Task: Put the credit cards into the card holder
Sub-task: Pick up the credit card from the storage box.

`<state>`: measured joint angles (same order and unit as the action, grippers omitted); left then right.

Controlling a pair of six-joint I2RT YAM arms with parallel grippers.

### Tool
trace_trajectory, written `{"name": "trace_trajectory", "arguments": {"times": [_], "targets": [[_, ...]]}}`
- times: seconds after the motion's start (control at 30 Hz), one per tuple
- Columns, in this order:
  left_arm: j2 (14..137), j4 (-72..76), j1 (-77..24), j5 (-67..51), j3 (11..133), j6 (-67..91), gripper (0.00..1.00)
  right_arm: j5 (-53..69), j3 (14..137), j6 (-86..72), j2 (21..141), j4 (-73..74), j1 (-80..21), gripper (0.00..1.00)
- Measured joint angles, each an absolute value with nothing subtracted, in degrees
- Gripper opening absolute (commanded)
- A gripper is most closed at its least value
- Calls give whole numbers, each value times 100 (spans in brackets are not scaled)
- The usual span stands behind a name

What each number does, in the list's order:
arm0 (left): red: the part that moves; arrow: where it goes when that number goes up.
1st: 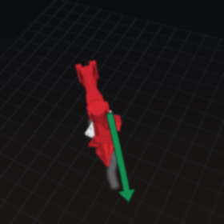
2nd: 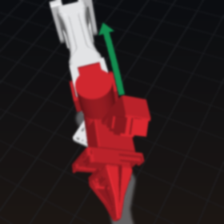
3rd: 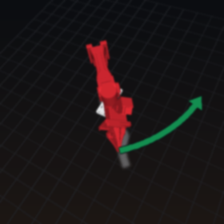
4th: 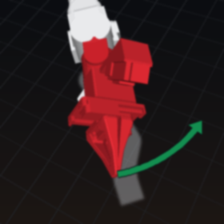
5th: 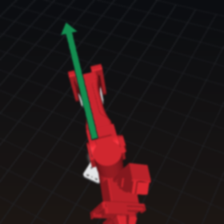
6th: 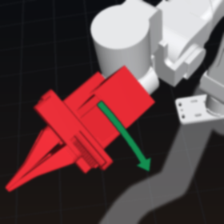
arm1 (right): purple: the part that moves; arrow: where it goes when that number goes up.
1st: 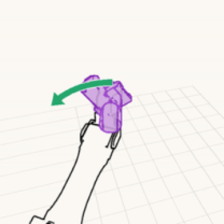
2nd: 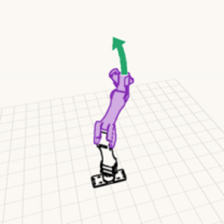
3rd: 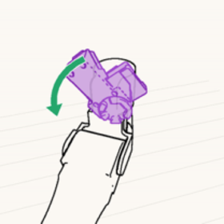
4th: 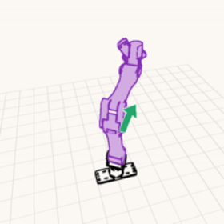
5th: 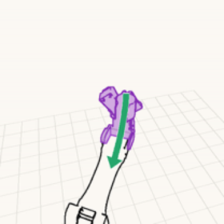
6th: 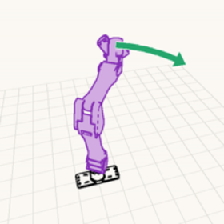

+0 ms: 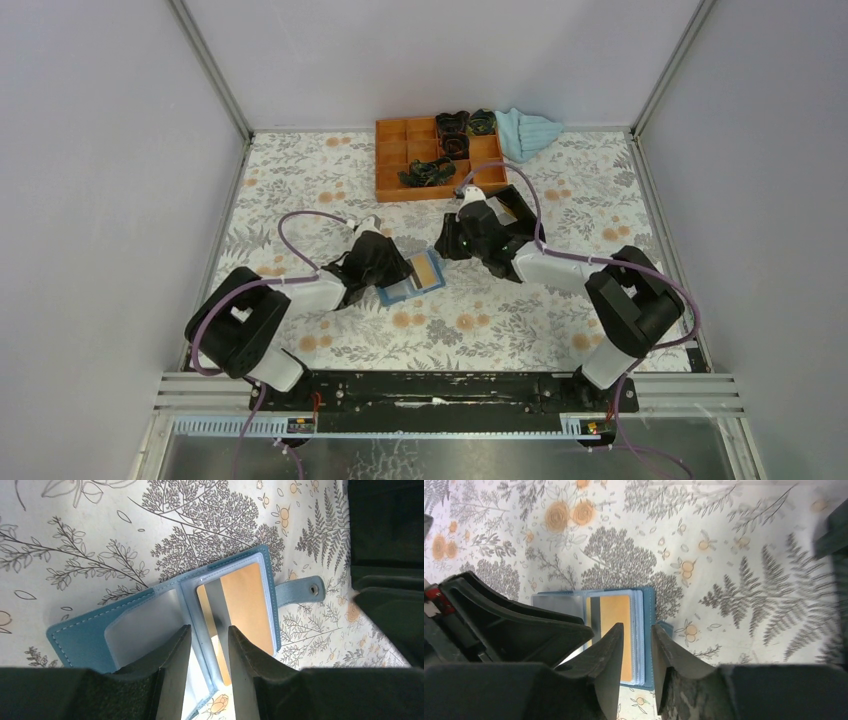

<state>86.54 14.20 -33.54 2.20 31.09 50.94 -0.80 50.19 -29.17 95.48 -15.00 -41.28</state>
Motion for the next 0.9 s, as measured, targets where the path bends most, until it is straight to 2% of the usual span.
{"name": "trace_trajectory", "arguments": {"times": [0.27, 0.5, 0.9], "targets": [[8656, 1422, -3225, 220, 3109, 4910, 40, -576, 5813, -2259, 9236, -672, -4021, 40], [8680, 1435, -3109, 172, 3120, 4757, 39, -801, 6294, -1820, 9212, -80, -3391, 43], [8770, 1463, -3011, -5, 3212, 4609, 43, -897, 6759, -1420, 9963, 169, -2412, 43]]}}
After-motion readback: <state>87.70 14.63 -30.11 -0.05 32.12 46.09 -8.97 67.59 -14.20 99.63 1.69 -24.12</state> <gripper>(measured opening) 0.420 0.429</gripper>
